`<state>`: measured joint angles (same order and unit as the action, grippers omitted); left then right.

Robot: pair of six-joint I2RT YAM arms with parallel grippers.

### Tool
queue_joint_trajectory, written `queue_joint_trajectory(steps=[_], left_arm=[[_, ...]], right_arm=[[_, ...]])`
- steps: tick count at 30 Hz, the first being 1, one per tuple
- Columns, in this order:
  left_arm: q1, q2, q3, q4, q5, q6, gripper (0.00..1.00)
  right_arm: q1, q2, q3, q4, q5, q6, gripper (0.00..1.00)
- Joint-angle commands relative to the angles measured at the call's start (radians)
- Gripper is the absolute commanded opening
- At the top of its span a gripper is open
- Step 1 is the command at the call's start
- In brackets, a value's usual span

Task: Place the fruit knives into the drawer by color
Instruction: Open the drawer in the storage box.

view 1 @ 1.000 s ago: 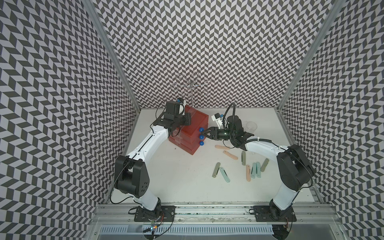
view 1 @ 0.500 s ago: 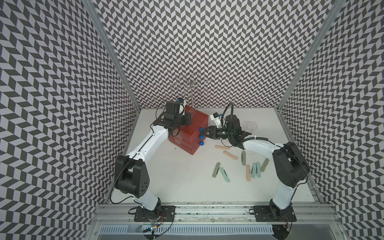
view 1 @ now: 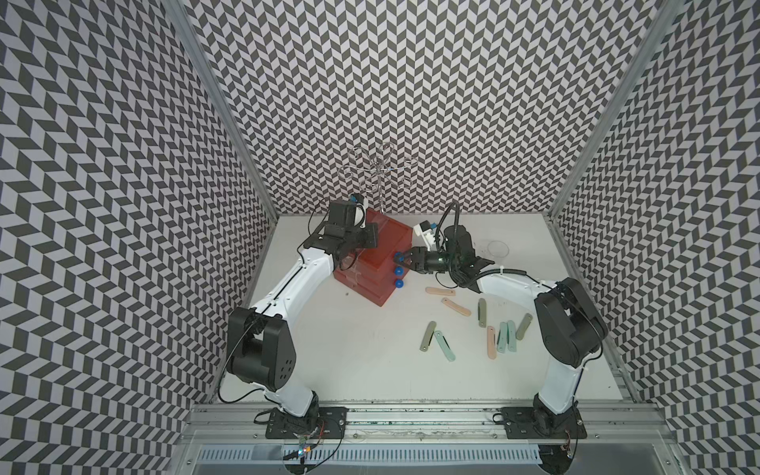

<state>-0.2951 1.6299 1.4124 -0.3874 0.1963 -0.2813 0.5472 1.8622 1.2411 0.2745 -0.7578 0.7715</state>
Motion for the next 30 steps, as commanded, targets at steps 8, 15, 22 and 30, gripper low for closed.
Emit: queue_joint_trajectory(steps=[8, 15, 22, 30], left_arm=[[-0.002, 0.059, -0.009, -0.125, -0.037, 0.011, 0.0], [-0.003, 0.064, -0.009, -0.128, -0.037, 0.012, 0.0], [-0.003, 0.069, -0.007, -0.132, -0.04, 0.012, 0.0], [-0.003, 0.073, -0.004, -0.136, -0.044, 0.011, 0.0]], right_arm=[[-0.004, 0.017, 0.021, 0.1, -0.005, 0.032, 0.36], [-0.012, 0.007, 0.006, 0.117, -0.006, 0.037, 0.24], [-0.028, -0.049, -0.039, 0.099, 0.002, 0.023, 0.18], [-0.062, -0.127, -0.116, 0.075, 0.011, 0.001, 0.15]])
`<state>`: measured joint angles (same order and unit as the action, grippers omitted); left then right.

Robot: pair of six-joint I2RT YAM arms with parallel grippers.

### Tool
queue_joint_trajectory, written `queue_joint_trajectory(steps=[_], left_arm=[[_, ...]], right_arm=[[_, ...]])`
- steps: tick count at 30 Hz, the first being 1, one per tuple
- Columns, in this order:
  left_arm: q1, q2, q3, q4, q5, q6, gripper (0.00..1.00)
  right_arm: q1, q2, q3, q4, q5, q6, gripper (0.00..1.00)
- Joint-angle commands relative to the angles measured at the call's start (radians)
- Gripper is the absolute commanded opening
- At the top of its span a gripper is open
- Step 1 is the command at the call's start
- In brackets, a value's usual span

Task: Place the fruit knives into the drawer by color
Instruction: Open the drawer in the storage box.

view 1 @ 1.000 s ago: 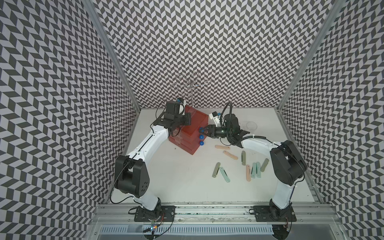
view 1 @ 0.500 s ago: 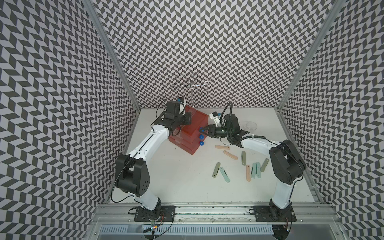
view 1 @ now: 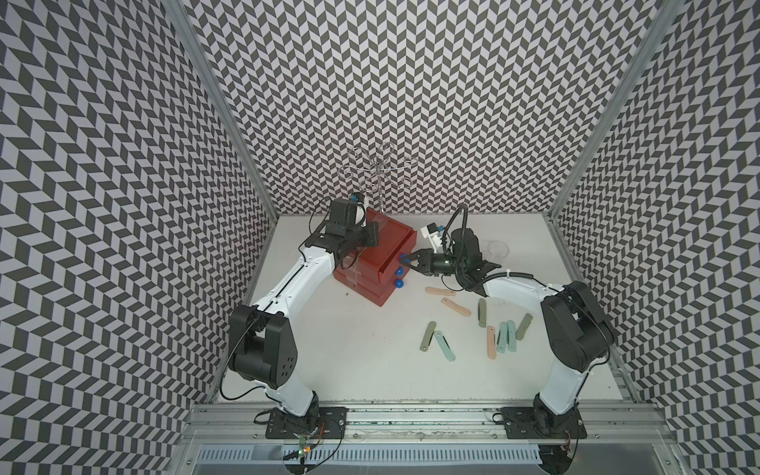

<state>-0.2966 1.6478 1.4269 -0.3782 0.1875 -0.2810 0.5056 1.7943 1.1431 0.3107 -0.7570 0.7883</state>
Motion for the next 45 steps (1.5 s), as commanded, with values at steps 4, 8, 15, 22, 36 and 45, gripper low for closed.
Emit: queue_joint_trajectory(steps=[4, 8, 15, 22, 36, 45], left_arm=[[-0.001, 0.057, -0.019, -0.146, -0.034, 0.01, 0.0], [-0.001, 0.057, -0.017, -0.147, -0.035, 0.008, 0.0], [-0.002, 0.06, -0.017, -0.148, -0.03, 0.007, 0.0], [-0.005, 0.065, -0.016, -0.149, -0.028, 0.007, 0.0], [-0.007, 0.067, -0.012, -0.152, -0.029, 0.007, 0.0], [-0.007, 0.066, -0.013, -0.156, -0.032, 0.008, 0.0]], right_arm=[[-0.027, -0.097, -0.042, -0.002, 0.011, -0.042, 0.15], [-0.039, -0.145, -0.085, -0.035, 0.02, -0.066, 0.15], [-0.075, -0.225, -0.172, -0.078, 0.029, -0.094, 0.15], [-0.082, -0.235, -0.191, -0.102, 0.026, -0.109, 0.17], [-0.084, -0.308, -0.164, -0.261, 0.092, -0.186, 0.39], [-0.095, -0.394, -0.143, -0.435, 0.175, -0.257, 0.46]])
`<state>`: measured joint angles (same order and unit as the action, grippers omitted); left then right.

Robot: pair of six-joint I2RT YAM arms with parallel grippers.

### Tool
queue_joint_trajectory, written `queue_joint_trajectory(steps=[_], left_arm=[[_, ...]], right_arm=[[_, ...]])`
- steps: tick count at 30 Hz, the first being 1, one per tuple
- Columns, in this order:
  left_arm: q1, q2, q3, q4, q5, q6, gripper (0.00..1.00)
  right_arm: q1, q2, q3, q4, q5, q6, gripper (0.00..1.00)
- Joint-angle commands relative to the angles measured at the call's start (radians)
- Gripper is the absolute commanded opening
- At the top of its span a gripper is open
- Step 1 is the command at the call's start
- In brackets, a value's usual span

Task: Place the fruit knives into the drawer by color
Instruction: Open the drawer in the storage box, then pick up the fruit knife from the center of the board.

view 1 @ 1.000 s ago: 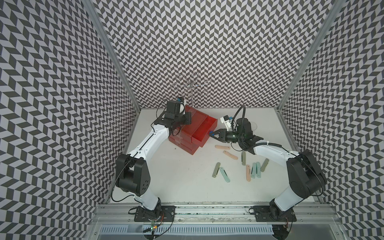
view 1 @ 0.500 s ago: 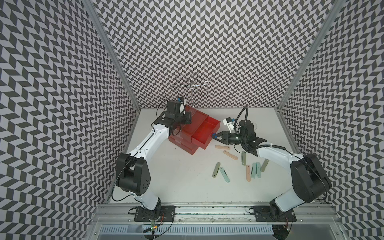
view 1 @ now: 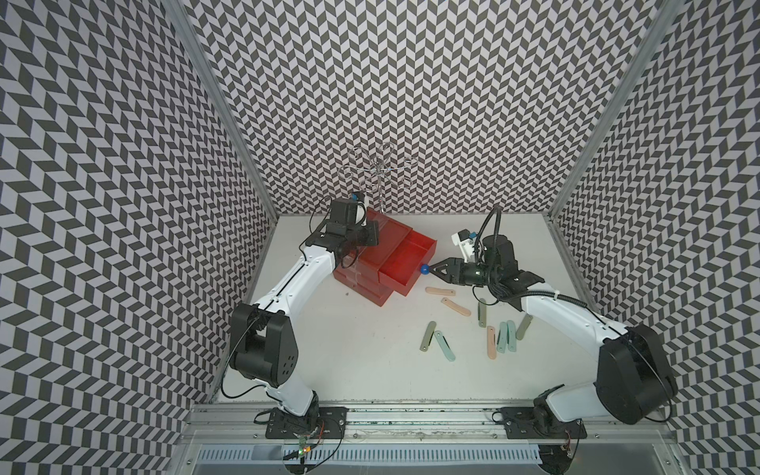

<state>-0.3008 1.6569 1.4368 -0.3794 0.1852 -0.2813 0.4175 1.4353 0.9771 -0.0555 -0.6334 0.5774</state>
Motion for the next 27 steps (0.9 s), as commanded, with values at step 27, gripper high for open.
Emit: queue_joint_trajectory(steps=[27], left_arm=[[-0.006, 0.074, -0.024, -0.159, -0.045, 0.008, 0.0]], right_arm=[[-0.325, -0.143, -0.137, -0.557, 0.654, -0.09, 0.42]])
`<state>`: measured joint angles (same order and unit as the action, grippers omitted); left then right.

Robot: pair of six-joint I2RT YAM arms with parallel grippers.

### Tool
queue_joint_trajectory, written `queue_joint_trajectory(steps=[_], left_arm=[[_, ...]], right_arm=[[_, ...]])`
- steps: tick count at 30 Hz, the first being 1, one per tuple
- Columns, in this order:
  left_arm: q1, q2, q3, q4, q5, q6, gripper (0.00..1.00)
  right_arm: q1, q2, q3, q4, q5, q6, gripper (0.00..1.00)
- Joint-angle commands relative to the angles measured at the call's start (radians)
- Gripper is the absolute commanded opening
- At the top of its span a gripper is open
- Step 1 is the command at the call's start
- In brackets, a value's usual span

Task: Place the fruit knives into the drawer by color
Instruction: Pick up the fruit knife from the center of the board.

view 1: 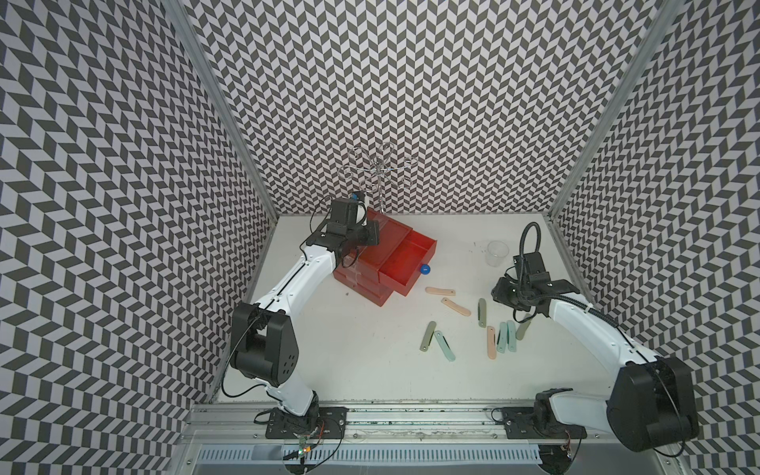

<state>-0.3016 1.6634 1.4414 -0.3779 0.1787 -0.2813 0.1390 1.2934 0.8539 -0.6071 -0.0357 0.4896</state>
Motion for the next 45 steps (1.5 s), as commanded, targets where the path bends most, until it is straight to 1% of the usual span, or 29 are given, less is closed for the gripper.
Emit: queue_joint_trajectory(steps=[1, 6, 10, 22, 28, 33, 37, 39, 41, 45], left_arm=[[-0.006, 0.069, -0.029, -0.162, -0.04, 0.009, 0.0], [-0.005, 0.07, -0.029, -0.163, -0.048, 0.01, 0.0], [-0.005, 0.076, -0.026, -0.166, -0.048, 0.009, 0.0], [-0.005, 0.063, -0.026, -0.168, -0.063, 0.009, 0.0], [-0.005, 0.062, -0.027, -0.171, -0.075, 0.011, 0.0], [-0.005, 0.058, -0.025, -0.17, -0.073, 0.011, 0.0], [-0.005, 0.054, -0.029, -0.168, -0.074, 0.011, 0.0], [-0.005, 0.056, -0.026, -0.17, -0.074, 0.011, 0.0], [-0.005, 0.06, -0.026, -0.17, -0.073, 0.011, 0.0], [-0.005, 0.061, -0.026, -0.17, -0.073, 0.012, 0.0]], right_arm=[[-0.065, 0.002, -0.017, -0.009, 0.065, -0.003, 0.42], [-0.161, 0.046, -0.022, -0.047, 0.098, -0.01, 0.41], [-0.206, 0.074, -0.035, -0.066, 0.103, 0.009, 0.4], [-0.217, 0.146, -0.074, -0.092, 0.076, 0.09, 0.4], [-0.219, 0.119, -0.096, -0.1, 0.082, 0.121, 0.46], [-0.219, 0.149, -0.102, -0.091, 0.063, 0.12, 0.46], [-0.222, 0.175, -0.102, -0.079, 0.056, 0.119, 0.42], [-0.225, 0.194, -0.096, -0.081, 0.051, 0.114, 0.37], [-0.228, 0.218, -0.08, -0.093, 0.048, 0.105, 0.33], [-0.229, 0.246, -0.062, -0.094, 0.035, 0.096, 0.33]])
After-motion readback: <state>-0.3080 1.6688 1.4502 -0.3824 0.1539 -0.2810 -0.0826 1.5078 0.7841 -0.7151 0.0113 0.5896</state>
